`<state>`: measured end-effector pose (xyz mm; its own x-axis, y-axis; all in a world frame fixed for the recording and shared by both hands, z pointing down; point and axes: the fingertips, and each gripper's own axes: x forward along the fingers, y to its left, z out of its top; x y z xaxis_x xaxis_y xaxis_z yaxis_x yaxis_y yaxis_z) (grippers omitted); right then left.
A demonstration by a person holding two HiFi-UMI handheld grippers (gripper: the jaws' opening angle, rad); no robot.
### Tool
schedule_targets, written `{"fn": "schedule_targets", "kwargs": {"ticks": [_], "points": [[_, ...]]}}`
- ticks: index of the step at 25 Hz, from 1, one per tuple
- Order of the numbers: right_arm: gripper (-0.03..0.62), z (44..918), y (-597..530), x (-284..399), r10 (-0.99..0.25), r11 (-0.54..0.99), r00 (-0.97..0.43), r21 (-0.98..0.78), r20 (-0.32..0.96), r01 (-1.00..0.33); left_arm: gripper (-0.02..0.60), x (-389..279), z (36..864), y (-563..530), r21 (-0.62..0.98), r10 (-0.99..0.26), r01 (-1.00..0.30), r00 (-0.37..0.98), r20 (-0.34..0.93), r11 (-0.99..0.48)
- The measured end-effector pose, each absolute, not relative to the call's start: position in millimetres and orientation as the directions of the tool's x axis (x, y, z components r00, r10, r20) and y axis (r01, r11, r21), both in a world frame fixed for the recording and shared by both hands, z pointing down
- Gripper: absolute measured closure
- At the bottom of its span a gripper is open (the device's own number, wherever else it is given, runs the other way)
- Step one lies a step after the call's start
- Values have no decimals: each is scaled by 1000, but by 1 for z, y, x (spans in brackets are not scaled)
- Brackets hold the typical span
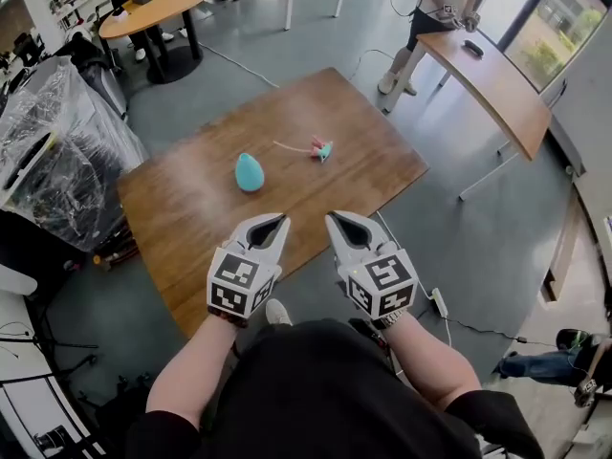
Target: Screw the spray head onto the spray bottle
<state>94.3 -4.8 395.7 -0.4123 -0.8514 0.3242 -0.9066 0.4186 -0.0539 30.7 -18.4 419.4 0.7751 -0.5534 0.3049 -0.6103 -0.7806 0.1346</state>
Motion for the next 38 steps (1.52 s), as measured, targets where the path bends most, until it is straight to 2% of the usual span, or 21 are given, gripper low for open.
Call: {"fn": "schedule_targets", "kwargs": {"ticks": [16,27,34,38], "points": [[602,430,-74,133,-811,427,-414,-66,413,-902,509,79,474,-100,162,-487,-586,773,407,-794],[602,461,-140,197,-736,490,-480,-114,478,-864,497,137,541,-181,161,-491,-661,677,548,-732],[603,486,-173,222,-684,521,-516,-150,516,-840,472,152,587,-214,42,-448,-623,606,657,-781],[602,499,-182,229,-659,532,-534,-174,529,-829,469,158,609,-227,71,-426,-645,579,695,-761]]}}
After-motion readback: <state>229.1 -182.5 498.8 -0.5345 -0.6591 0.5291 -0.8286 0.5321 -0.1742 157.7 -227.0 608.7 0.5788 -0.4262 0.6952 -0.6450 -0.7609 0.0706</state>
